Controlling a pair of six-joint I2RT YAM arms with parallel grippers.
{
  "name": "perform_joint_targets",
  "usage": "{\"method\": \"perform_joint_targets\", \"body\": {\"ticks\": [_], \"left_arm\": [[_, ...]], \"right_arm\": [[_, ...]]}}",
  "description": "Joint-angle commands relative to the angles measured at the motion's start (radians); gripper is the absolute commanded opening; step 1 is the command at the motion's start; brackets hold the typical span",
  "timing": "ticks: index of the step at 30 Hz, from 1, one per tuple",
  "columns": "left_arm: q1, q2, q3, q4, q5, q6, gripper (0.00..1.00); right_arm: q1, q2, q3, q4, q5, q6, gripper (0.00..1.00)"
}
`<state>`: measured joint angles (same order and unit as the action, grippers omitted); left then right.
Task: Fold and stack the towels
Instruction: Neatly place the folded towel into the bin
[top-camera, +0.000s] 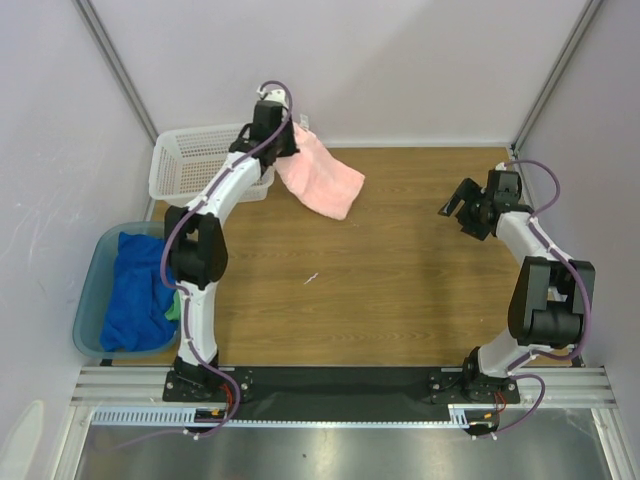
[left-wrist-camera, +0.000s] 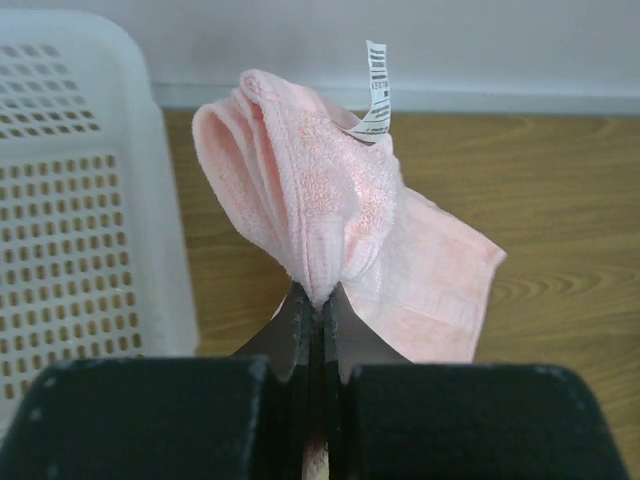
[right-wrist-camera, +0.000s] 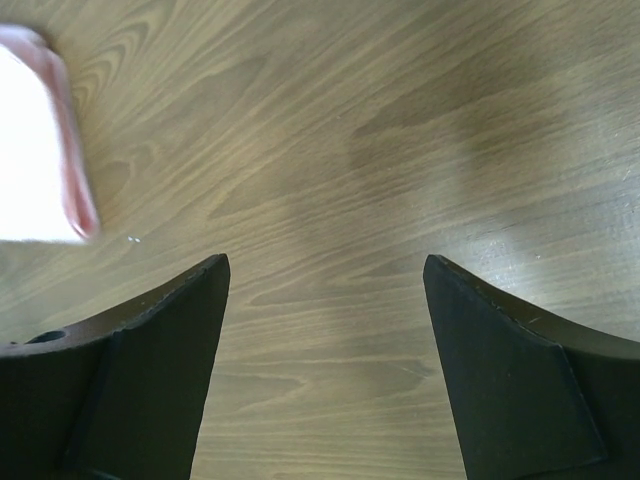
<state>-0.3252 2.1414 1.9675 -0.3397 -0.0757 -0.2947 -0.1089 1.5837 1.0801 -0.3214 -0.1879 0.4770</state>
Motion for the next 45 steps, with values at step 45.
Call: {"method": "perform_joint_targets", "body": {"ticks": [45], "left_arm": [[0.532,0.054,-0.029,0.053,0.084,0.135,0.00]], "right_arm": [[0.132,0.245,0.273,-0.094,0.162,0.006,0.85]]}}
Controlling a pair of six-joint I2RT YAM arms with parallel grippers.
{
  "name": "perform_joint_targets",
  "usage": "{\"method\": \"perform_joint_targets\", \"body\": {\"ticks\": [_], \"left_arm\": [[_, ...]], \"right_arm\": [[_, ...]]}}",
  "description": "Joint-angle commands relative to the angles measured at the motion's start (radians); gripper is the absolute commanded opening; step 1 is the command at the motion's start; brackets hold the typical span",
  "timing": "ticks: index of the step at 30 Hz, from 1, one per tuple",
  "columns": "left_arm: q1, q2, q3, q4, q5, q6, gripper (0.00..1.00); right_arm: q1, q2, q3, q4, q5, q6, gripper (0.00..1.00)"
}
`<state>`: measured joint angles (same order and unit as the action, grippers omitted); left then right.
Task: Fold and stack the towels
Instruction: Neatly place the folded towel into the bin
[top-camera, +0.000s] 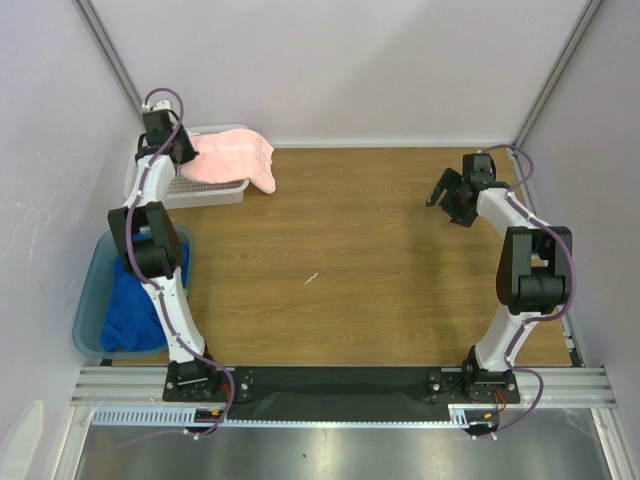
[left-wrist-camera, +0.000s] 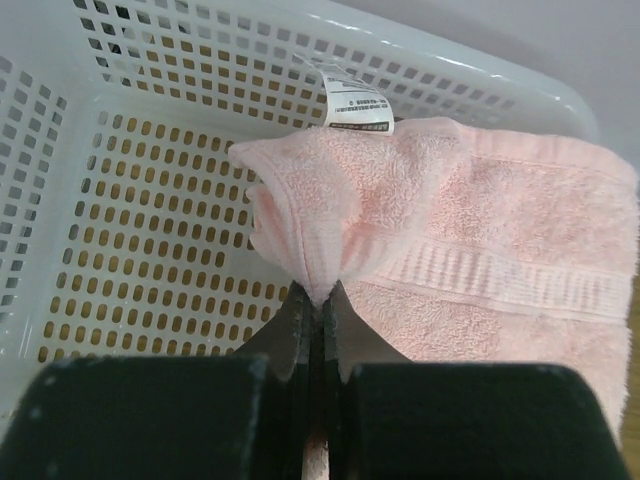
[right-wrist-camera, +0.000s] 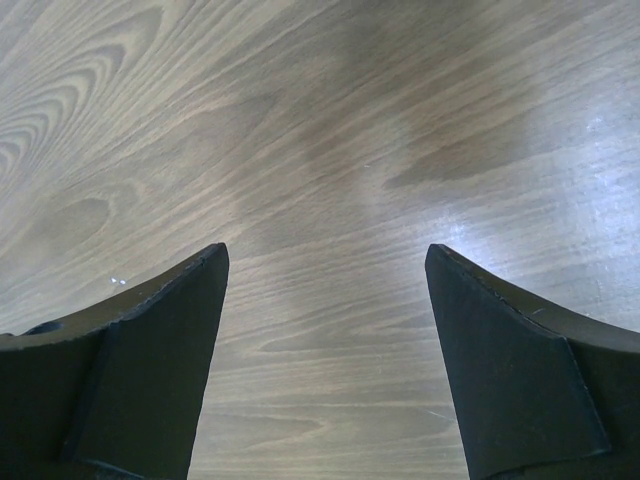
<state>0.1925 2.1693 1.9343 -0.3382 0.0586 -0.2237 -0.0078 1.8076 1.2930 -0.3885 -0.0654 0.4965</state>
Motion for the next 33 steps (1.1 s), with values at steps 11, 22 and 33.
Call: {"method": "perform_joint_targets", "body": {"ticks": [11,22,33], "left_arm": [[0.102,0.121,0.074,0.027,-0.143,0.127,0.00],[0.113,0.231,0.183,0.011,-0.215,0.218,0.00],[0.122,0.221,0.184,0.034,-0.321,0.259,0.00]], "right_arm": [[0.077,0.078,0.150,-0.102,0.093,-0.033,0.86],[0.100,0.137,0.232,-0.167,0.118,-0.045,0.86],[0.123,0.187,0.292,-0.197,0.122,-0.058,0.86]]}}
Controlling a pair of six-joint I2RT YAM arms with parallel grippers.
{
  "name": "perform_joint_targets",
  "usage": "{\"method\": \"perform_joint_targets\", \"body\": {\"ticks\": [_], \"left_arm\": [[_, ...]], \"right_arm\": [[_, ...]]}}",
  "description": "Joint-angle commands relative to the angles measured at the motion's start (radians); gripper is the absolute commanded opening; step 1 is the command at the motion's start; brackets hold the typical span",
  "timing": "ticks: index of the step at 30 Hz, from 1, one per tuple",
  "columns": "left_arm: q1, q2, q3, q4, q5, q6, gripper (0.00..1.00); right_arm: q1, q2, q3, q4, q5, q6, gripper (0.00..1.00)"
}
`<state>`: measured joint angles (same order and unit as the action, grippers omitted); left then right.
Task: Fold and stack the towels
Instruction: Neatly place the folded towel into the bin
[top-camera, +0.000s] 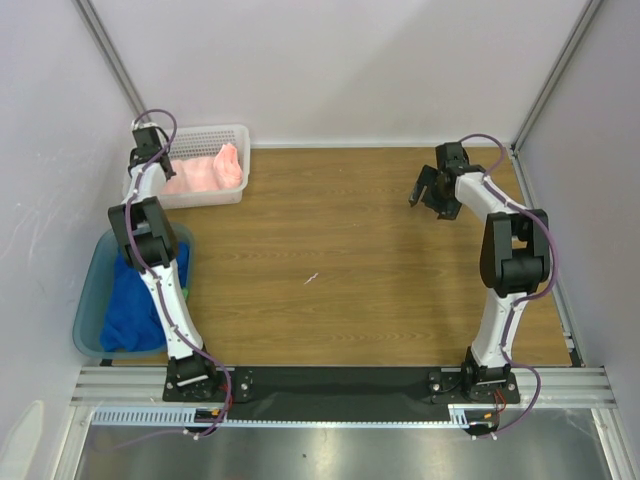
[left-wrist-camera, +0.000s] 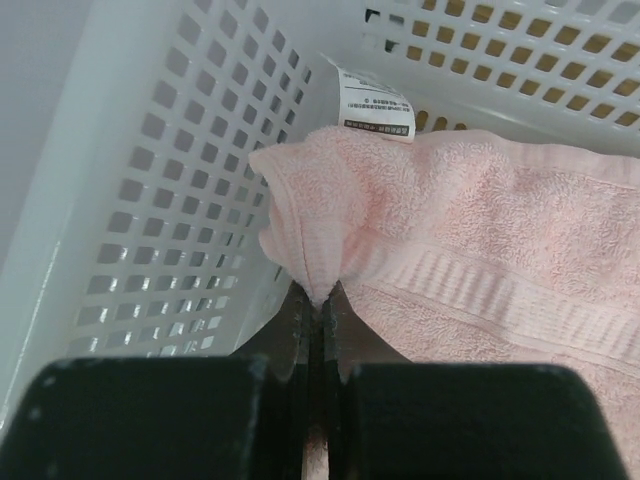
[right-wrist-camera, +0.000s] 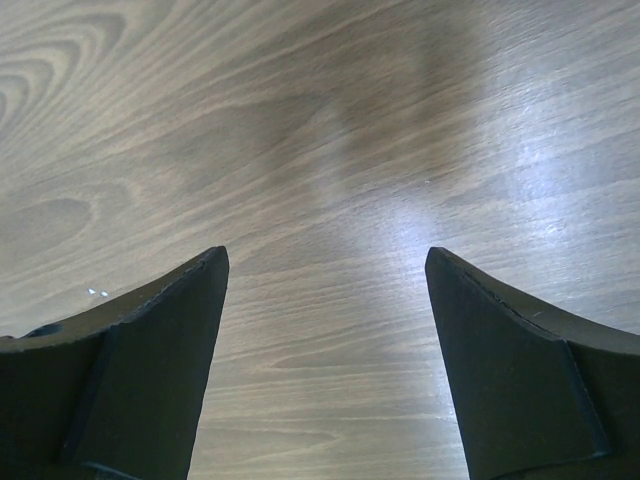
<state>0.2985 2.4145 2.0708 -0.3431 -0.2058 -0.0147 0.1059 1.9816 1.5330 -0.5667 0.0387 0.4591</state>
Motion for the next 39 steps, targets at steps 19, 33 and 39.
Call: {"method": "perform_joint_targets", "body": {"ticks": [19,33,39], "left_arm": [[0.024,-0.018,0.054,0.041,-0.127,0.065,0.19],[-0.032,-0.293,-0.011,0.041,-0.161,0.021,0.89],[-0.108,-0.517,-0.164,0.027,-0.190,-0.048,1.00]], "right_arm": [[0.014,0.031,0.079,-0.033,0.010,-0.034,0.87],[0.005,-0.142,-0.008,0.100,-0.028,-0.054,0.94],[-0.040,-0.301,-0.111,0.194,-0.079,-0.057,1.00]]}}
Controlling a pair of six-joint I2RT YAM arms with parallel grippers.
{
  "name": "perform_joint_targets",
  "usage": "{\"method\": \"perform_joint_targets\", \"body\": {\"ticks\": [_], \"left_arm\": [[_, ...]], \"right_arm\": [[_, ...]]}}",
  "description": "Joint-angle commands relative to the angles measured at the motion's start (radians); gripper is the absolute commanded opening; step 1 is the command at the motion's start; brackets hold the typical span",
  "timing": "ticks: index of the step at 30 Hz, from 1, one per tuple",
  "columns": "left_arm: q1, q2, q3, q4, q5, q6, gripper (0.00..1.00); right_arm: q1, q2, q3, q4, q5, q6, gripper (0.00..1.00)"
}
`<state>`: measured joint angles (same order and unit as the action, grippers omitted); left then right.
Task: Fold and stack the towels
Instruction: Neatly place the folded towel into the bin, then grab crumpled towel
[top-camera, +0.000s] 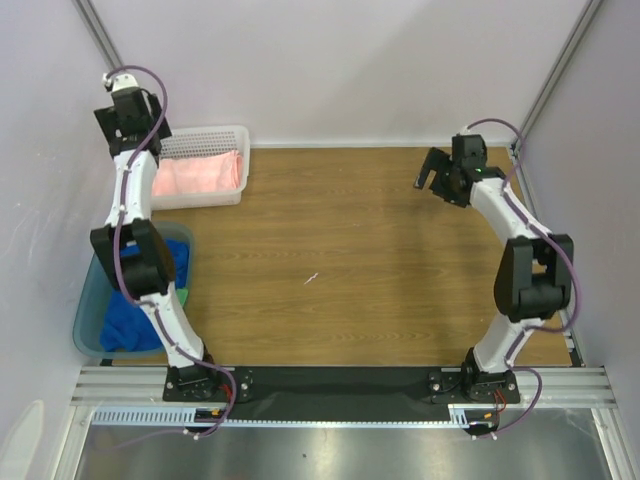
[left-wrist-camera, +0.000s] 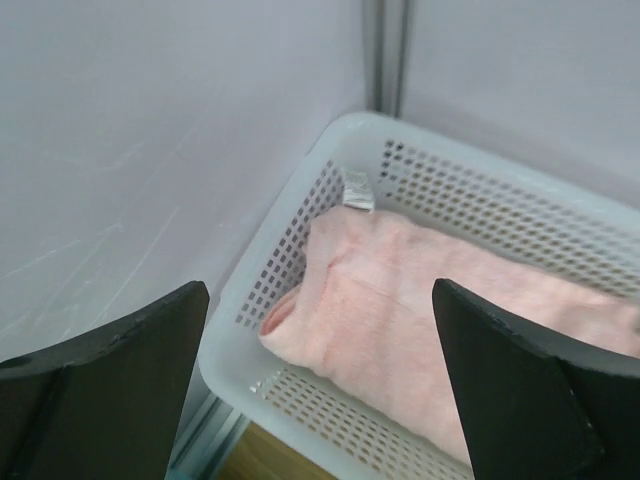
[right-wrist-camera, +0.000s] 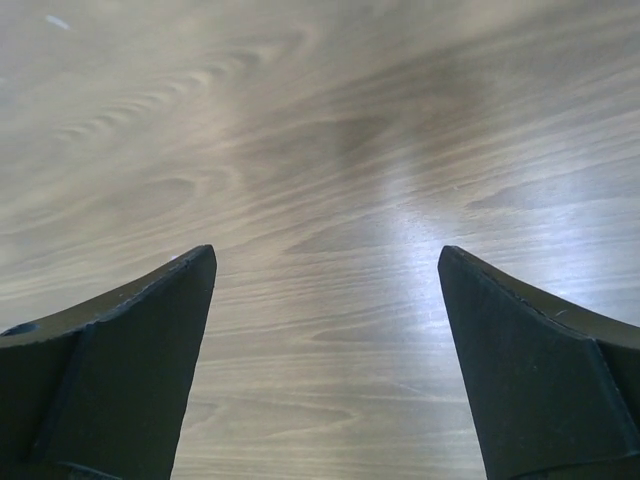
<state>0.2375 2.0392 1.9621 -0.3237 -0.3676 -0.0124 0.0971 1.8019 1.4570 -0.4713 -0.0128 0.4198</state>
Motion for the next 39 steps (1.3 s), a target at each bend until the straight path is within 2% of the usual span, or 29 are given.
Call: {"method": "perform_joint_targets", "body": {"ticks": [1,8,10,15,23,26,29,30,33,39], "left_arm": [[-0.056,-0.167,-0.077,-0.004,-0.022,-0.072,1.00],[-0.132,-0.437,-0.322,-0.187,0.008,-0.227,1.00],[-0.135,-0.558,-0.389,-0.205,0.024,-0.271,1.00],[-0.135,-0.853,-0.632,-0.270,0.061,-0.353,1.00],[-0.127,-1.172,-0.958,-0.425,0.082,-0.609,1.00],[-0.067,-1.231,-1.026,-0.505,0.062,-0.691,1.00],[0.051,-1.232,-1.085,-0.520,0.123,-0.715,1.00],[0.093,-1.219,-1.095,-0.517,0.145,-0.715,1.00],[0.117,-1.133,-1.103,-0.505,0.170,-0.727,1.00],[0.221,-0.987,-1.095,-0.408,0.108,-0.780,1.00]], "right_arm": [[-0.039,-0.142,-0.047,0.111,-0.045,-0.013,1.00],[-0.145,-0.295,-0.112,0.141,-0.165,0.026,0.99],[-0.164,-0.350,-0.141,0.166,-0.176,0.031,1.00],[-0.183,-0.438,-0.185,0.191,-0.173,0.034,1.00],[-0.191,-0.605,-0.305,0.151,-0.181,0.091,1.00],[-0.191,-0.687,-0.377,0.128,-0.158,0.096,1.00],[-0.194,-0.760,-0.434,0.128,-0.150,0.112,1.00],[-0.194,-0.788,-0.460,0.125,-0.153,0.119,1.00],[-0.194,-0.819,-0.500,0.105,-0.150,0.137,1.00],[-0.194,-0.875,-0.532,0.095,-0.139,0.136,1.00]]}}
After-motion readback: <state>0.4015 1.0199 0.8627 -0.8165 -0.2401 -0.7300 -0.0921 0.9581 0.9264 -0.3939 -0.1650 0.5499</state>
